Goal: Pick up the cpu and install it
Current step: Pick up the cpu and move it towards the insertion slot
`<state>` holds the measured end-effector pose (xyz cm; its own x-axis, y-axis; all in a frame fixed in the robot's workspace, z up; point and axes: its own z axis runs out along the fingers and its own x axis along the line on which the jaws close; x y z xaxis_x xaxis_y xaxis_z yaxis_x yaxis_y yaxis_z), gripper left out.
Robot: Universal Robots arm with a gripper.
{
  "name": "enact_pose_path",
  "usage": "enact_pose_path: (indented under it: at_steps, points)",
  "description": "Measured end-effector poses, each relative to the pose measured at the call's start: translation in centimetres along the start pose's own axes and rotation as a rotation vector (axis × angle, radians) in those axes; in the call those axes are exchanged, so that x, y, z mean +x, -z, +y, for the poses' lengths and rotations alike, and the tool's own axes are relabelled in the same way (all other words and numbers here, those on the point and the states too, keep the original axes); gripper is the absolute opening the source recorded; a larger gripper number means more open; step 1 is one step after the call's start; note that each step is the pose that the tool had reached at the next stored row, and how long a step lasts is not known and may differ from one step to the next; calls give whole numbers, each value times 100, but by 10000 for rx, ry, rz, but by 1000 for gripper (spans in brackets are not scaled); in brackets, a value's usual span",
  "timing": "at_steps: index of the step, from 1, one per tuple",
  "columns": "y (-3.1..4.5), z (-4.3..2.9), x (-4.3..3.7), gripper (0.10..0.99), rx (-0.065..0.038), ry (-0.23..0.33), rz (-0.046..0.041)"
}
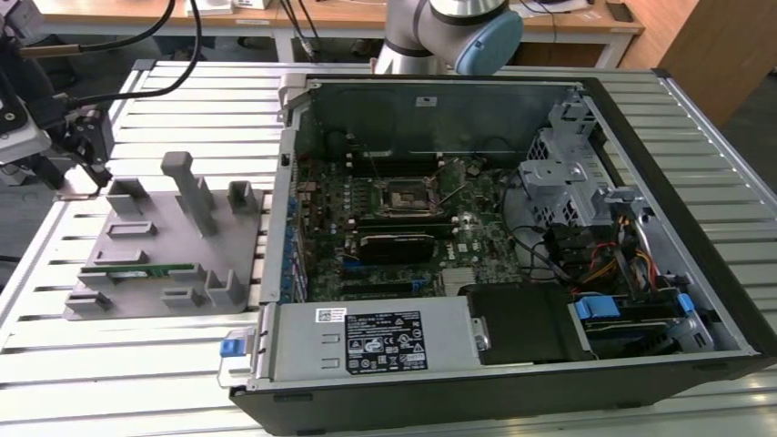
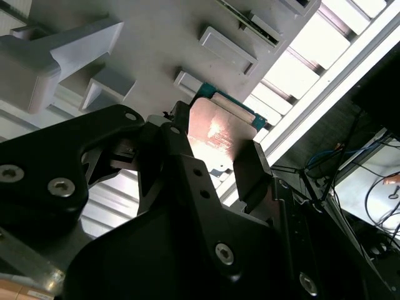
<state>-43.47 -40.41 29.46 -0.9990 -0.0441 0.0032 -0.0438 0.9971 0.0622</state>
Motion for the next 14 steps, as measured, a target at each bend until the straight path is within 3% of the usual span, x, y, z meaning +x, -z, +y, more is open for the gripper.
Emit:
enact_pose_path:
  at_steps: [14]
  points:
    - [37,2,0,529,0,0,0]
